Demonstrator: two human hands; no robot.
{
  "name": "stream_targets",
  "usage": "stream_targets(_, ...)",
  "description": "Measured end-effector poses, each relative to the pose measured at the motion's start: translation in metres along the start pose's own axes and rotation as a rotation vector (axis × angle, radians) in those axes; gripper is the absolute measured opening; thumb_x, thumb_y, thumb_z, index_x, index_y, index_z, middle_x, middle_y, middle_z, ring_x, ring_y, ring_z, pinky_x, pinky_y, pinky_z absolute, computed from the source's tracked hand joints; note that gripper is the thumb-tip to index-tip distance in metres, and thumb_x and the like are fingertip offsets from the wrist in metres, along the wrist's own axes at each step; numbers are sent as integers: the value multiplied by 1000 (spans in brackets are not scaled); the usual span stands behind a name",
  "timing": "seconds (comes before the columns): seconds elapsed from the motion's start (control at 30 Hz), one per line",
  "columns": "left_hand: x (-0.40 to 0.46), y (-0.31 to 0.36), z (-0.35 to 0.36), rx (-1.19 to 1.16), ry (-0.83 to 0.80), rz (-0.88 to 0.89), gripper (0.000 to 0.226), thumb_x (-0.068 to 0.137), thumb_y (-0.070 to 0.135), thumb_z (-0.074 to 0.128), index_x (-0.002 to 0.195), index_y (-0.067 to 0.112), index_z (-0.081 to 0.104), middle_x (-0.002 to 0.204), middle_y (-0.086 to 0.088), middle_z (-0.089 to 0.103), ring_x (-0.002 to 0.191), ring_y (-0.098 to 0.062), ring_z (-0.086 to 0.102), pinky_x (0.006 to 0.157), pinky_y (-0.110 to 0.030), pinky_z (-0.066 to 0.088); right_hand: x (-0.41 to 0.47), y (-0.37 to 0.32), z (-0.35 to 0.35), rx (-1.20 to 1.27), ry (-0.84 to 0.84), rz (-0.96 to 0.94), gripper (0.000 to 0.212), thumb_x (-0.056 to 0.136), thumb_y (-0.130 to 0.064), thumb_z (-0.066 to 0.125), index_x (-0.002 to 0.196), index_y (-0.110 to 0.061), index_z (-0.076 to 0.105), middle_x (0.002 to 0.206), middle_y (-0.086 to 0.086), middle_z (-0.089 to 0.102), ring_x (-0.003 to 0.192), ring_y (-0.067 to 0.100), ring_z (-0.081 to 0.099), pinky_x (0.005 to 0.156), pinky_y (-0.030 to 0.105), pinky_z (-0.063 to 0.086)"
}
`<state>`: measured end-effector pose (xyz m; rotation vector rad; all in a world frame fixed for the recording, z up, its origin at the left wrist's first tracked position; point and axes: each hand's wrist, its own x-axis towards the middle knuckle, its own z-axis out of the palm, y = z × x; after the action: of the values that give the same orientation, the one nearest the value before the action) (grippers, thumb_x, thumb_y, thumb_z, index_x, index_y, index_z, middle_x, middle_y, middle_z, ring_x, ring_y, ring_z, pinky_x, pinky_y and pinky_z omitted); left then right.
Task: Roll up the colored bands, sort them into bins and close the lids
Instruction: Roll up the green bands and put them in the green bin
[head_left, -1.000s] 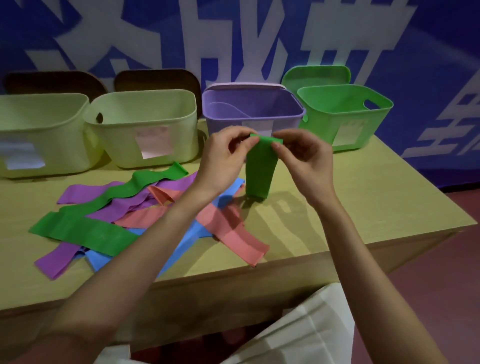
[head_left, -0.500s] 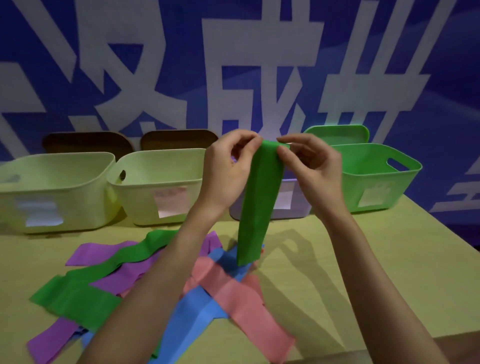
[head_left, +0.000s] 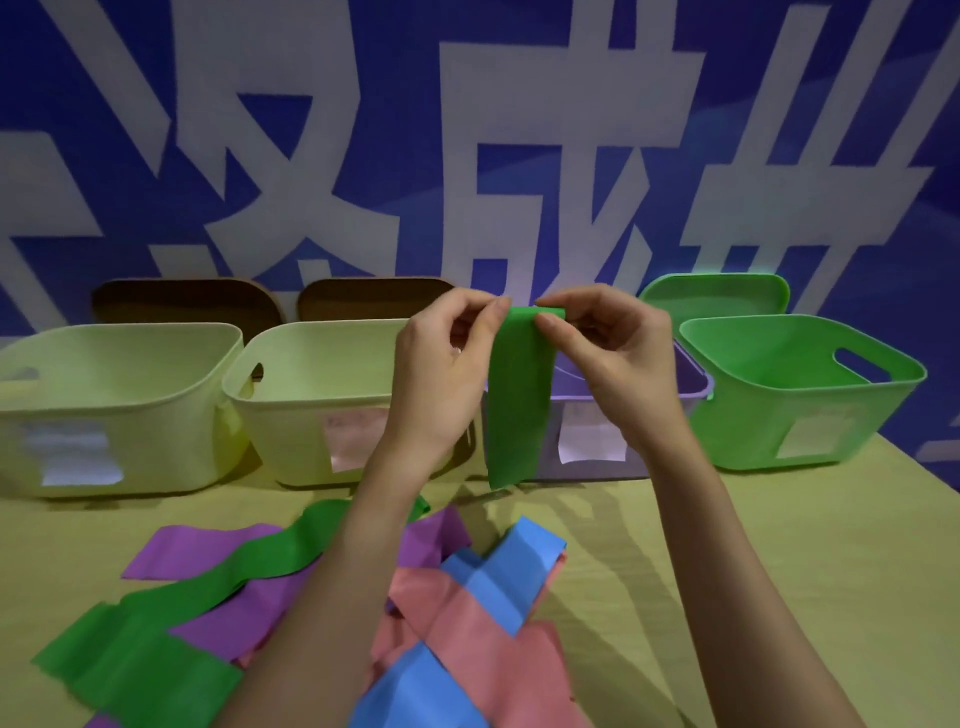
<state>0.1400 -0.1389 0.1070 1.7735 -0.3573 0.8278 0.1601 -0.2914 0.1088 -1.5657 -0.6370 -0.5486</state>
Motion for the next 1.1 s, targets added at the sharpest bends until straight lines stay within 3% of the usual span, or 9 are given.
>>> stream_targets(0.1, 1, 0, -5, -1, -74, 35, 17, 92, 18, 62, 107, 11, 67, 96, 2, 68, 91, -12, 64, 78, -26, 53, 3, -1, 2, 42, 19, 36, 11, 84, -7, 71, 88, -17, 72, 83, 16, 71, 76, 31, 66, 74, 39, 54)
stream_targets(0.2, 4, -2, -7, -13, -108, 58, 16, 92, 12, 62, 107, 9, 67, 97, 0, 68, 93, -15, 64, 80, -29, 54, 2, 1, 0, 101, 0, 58, 9, 84, -7, 71, 87, -16, 72, 79, 2, 73, 75, 15, 67, 74, 26, 54)
stream_targets(0.4, 6, -6, -7, -54, -97, 25, 12, 91, 10, 62, 101, 11, 69, 94, -1, 70, 91, -14, 66, 80, -29, 54, 5, 3, -6, -14, -81, 36, 11, 84, -12, 72, 93, -19, 72, 84, -1, 73, 78, 11, 67, 73, 25, 53)
stream_targets(0.5, 6, -5, -7, -78, -52, -4, 11, 91, 12, 62, 100, 12, 69, 92, 0, 70, 89, -13, 66, 80, -29, 54, 8, -1, -7, 37, -113, 16, 21, 80, -6, 74, 98, -16, 70, 91, -3, 74, 85, 15, 70, 81, 27, 56)
stream_targets(0.6, 6, -4, -8, -67, -42, -8, 10, 92, 15, 61, 98, 12, 69, 90, -1, 70, 86, -12, 66, 79, -32, 55, 10, -2, -2, 93, -76, 0, 21, 79, 2, 73, 95, -10, 70, 86, -3, 74, 80, 12, 71, 76, 20, 54)
stream_targets(0.7, 6, -5, -9, -27, -27, 28, 13, 92, 17, 61, 101, 11, 69, 92, 1, 69, 90, -12, 65, 81, -32, 54, 9, -4, 3, 163, -26, 71, 17, 79, 2, 72, 94, -7, 72, 81, 3, 75, 76, 14, 71, 73, 19, 54)
stream_targets(0.9, 9, -6, -20, 97, -94, 129, 22, 88, 15, 66, 109, 12, 68, 102, 3, 69, 97, -12, 64, 83, -22, 52, 9, -3, 4, 325, -38, 257, 20, 75, -9, 71, 95, -4, 72, 88, 14, 74, 85, 21, 71, 79, 26, 57)
stream_targets(1.1, 12, -9, -20, 30, -47, 16, 13, 90, 15, 64, 101, 11, 71, 93, 2, 71, 88, -9, 66, 77, -22, 53, 9, -2, 11, 125, -48, 68, 23, 78, 4, 72, 97, -9, 72, 86, 1, 76, 78, 12, 72, 75, 19, 54)
